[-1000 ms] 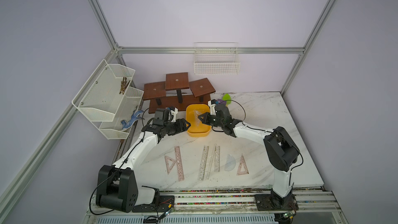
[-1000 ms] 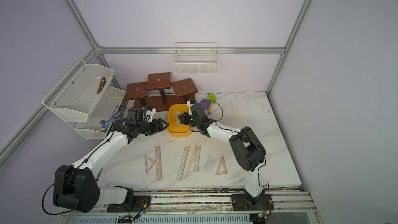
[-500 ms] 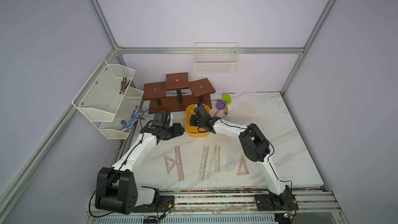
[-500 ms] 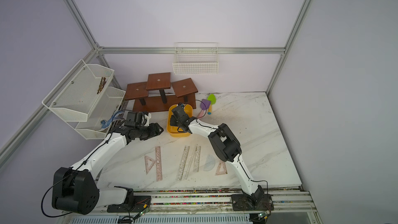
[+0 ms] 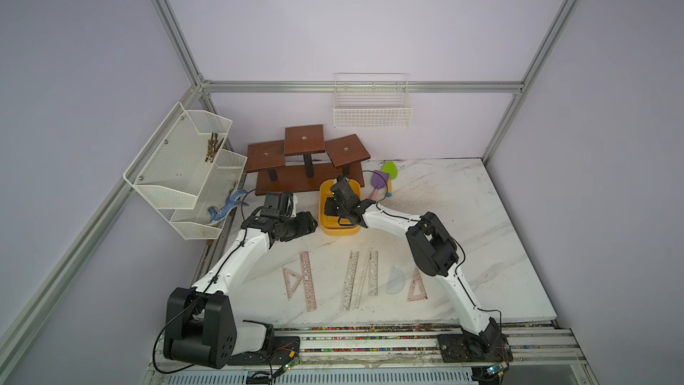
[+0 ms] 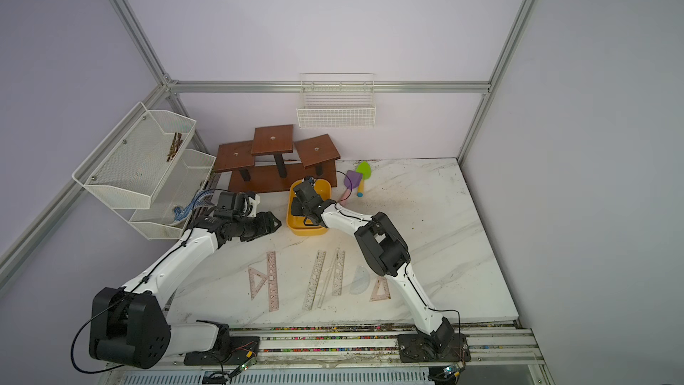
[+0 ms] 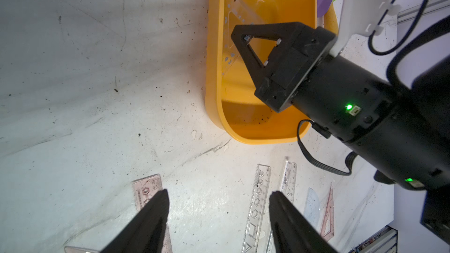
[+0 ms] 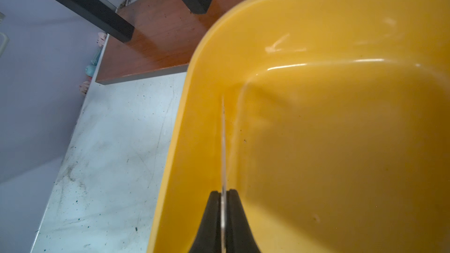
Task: Put the scattered rulers into the storage box
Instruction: Place the ruler in the storage box.
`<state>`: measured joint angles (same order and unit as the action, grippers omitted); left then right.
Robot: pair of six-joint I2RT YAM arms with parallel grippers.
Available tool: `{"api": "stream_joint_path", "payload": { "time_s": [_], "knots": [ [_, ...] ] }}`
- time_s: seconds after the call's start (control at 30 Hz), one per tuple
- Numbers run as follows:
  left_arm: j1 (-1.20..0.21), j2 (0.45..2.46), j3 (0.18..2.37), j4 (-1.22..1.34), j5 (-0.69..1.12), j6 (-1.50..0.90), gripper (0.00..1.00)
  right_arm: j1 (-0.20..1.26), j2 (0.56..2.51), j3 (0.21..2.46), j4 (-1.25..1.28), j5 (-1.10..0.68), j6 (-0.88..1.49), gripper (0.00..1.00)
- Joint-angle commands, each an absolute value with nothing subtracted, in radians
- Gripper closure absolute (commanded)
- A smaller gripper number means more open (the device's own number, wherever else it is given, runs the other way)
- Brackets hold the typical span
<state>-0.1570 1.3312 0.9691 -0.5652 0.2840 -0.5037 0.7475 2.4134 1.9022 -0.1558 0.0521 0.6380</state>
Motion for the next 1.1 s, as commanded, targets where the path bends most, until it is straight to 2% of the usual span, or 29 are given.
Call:
{"api": "stream_joint_path", "payload": {
  "time_s": [0.0, 0.37, 0.57, 0.97, 1.07],
  "knots": [
    [-0.151, 1.332, 0.977, -0.561, 0.295, -0.482, 0.31, 0.750, 2.437, 1.928, -0.191, 0.044, 0.619, 1.00],
    [-0.150, 1.349, 0.985, -0.561, 0.310, -0.482, 0.31, 0.747, 2.451, 1.937, -0.199, 0.043, 0.589, 0.94],
    [-0.150, 1.354, 0.989, -0.563, 0.310, -0.477, 0.31, 0.746, 2.451, 1.961, -0.231, 0.044, 0.543, 0.81],
    [-0.151, 1.353, 0.991, -0.563, 0.313, -0.477, 0.31, 0.738, 2.410, 1.981, -0.291, 0.072, 0.494, 0.69],
    [-0.150, 1.347, 0.989, -0.569, 0.280, -0.487, 0.30, 0.733, 2.400, 2.014, -0.326, 0.068, 0.455, 0.59]
  ]
}}
